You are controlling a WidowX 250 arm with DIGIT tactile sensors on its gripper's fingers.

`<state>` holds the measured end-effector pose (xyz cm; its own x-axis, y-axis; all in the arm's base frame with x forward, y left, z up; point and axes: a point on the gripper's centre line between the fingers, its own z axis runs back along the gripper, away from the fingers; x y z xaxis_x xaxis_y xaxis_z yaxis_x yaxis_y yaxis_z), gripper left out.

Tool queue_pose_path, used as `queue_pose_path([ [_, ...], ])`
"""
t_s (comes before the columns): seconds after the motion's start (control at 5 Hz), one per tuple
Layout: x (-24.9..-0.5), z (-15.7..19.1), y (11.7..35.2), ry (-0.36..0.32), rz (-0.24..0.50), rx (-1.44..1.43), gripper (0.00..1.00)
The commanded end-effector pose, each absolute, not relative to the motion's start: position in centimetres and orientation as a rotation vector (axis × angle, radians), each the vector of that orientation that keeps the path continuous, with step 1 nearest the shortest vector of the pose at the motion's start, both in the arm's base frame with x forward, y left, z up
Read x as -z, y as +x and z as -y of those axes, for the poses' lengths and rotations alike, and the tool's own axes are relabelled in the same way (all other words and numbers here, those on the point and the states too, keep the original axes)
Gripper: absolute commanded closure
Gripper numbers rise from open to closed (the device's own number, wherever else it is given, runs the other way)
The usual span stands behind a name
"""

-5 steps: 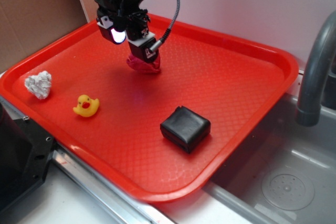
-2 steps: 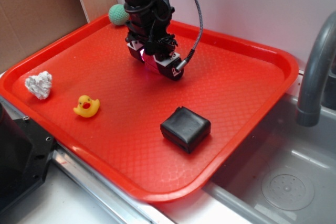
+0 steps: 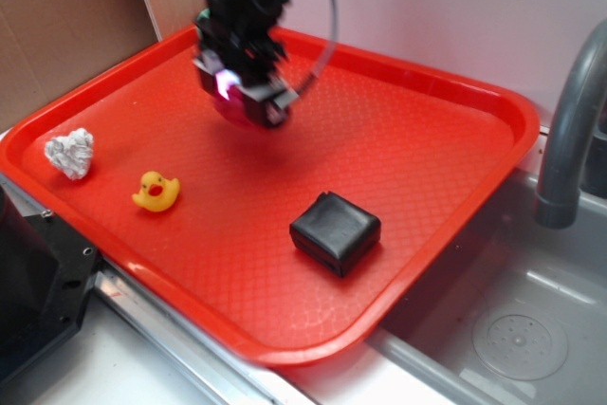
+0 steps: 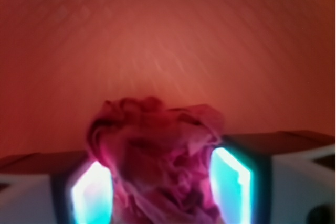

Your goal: Grab the red paper.

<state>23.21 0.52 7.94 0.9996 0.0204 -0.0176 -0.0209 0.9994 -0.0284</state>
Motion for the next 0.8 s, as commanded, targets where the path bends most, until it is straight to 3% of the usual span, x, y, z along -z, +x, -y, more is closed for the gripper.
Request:
queue_pose_path([
  [0.0, -18.9, -1.2, 19.3, -0.052, 0.084, -0.074, 1.0],
  [0.2, -22.5, -1.0, 18.3, -0.043, 0.105, -0.102, 1.0],
  [0.4, -22.8, -0.9, 18.2, -0.014, 0.142, -0.103, 1.0],
  [0.6, -21.6, -0.2, 20.2, 0.013, 0.163, -0.118, 1.0],
])
